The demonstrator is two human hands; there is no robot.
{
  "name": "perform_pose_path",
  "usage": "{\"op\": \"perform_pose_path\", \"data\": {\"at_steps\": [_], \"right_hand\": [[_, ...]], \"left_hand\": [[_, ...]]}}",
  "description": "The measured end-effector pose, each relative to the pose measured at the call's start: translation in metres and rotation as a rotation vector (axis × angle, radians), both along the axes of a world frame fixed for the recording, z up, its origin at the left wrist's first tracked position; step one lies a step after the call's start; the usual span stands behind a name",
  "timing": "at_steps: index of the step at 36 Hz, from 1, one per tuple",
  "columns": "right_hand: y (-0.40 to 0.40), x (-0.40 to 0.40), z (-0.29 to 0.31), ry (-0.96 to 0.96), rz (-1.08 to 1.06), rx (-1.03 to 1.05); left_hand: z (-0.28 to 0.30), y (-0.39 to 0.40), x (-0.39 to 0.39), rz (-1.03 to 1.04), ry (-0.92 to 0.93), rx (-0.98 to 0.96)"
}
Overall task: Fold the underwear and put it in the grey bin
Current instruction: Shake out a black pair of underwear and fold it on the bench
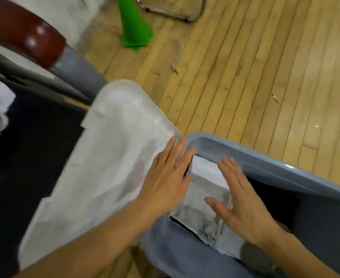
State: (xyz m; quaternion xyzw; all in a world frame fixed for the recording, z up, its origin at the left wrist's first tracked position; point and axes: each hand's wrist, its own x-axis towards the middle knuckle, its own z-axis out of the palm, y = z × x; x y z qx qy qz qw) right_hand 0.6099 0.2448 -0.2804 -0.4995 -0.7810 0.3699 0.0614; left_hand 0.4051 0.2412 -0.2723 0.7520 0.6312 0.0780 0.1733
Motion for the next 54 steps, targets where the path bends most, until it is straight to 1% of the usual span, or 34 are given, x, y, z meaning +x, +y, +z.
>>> {"op": "perform_pose_path", "data": {"at_steps": [3,4,6,9,12,15,17,18,20,21,22,24,26,28,29,30,32,34,37,39,41,43,46,49,50,52,54], "right_hand": [[0.029,-0.045,0.118,0.062,0.123,0.074],[0.040,-0.066,0.152,0.088,0.144,0.104],[0.054,-0.108,0.202,0.138,0.210,0.196],[0.063,-0.186,0.269,0.199,0.279,0.266],[0.052,-0.264,0.302,0.268,0.324,0.261],[0.027,-0.335,0.301,0.254,0.451,0.237],[0.005,-0.386,0.282,0.139,0.537,0.165],[-0.001,-0.400,0.277,0.089,0.538,0.160],[-0.014,-0.436,0.251,0.066,0.527,0.178],[-0.026,-0.461,0.229,0.034,0.531,0.118],[-0.025,-0.461,0.230,0.001,0.512,0.072],[-0.034,-0.489,0.208,-0.040,0.502,0.022],[-0.035,-0.515,0.200,-0.008,0.449,0.016],[-0.034,-0.541,0.191,0.021,0.401,-0.004],[-0.033,-0.549,0.191,0.026,0.374,-0.002],[-0.036,-0.567,0.180,0.010,0.369,-0.018],[-0.036,-0.573,0.181,0.011,0.336,-0.006],[-0.036,-0.579,0.180,0.003,0.325,-0.018],[-0.031,-0.588,0.190,0.010,0.313,-0.010],[-0.027,-0.595,0.205,0.055,0.312,0.015],[-0.031,-0.604,0.229,0.126,0.350,0.045],[-0.041,-0.613,0.261,0.202,0.402,0.048],[-0.065,-0.629,0.331,0.293,0.513,0.008],[-0.091,-0.634,0.430,0.417,0.626,0.022],[-0.099,-0.634,0.453,0.428,0.663,0.057],[-0.119,-0.634,0.520,0.486,0.738,0.188],[-0.136,-0.629,0.578,0.549,0.775,0.270]], "left_hand": [[0.122,0.011,-0.065,0.098,0.029,0.157],[0.154,0.011,-0.090,0.122,0.084,0.209],[0.203,0.006,-0.136,0.198,0.165,0.245],[0.255,-0.022,-0.207,0.344,0.235,0.267],[0.271,-0.061,-0.272,0.465,0.281,0.265],[0.264,-0.105,-0.325,0.575,0.365,0.210],[0.241,-0.136,-0.365,0.647,0.396,0.155],[0.231,-0.143,-0.376,0.654,0.393,0.117],[0.202,-0.155,-0.405,0.676,0.379,0.095],[0.184,-0.166,-0.422,0.708,0.359,0.087],[0.184,-0.156,-0.422,0.700,0.343,0.117],[0.165,-0.157,-0.438,0.734,0.273,0.198],[0.159,-0.145,-0.448,0.775,0.184,0.256],[0.156,-0.130,-0.461,0.805,0.154,0.266],[0.157,-0.123,-0.464,0.789,0.143,0.287],[0.151,-0.123,-0.475,0.807,0.103,0.301],[0.158,-0.115,-0.477,0.813,0.047,0.328],[0.164,-0.114,-0.484,0.864,-0.078,0.311],[0.185,-0.118,-0.496,1.071,-0.372,0.364],[0.215,-0.123,-0.508,1.176,-0.547,0.471],[0.252,-0.131,-0.518,1.233,-0.634,0.566],[0.296,-0.144,-0.524,1.236,-0.690,0.617],[0.376,-0.168,-0.530,1.198,-0.688,0.719],[0.482,-0.200,-0.522,1.112,-0.637,0.774],[0.507,-0.207,-0.519,1.105,-0.636,0.764],[0.578,-0.237,-0.510,1.111,-0.625,0.769],[0.638,-0.268,-0.503,1.134,-0.641,0.741]]}}
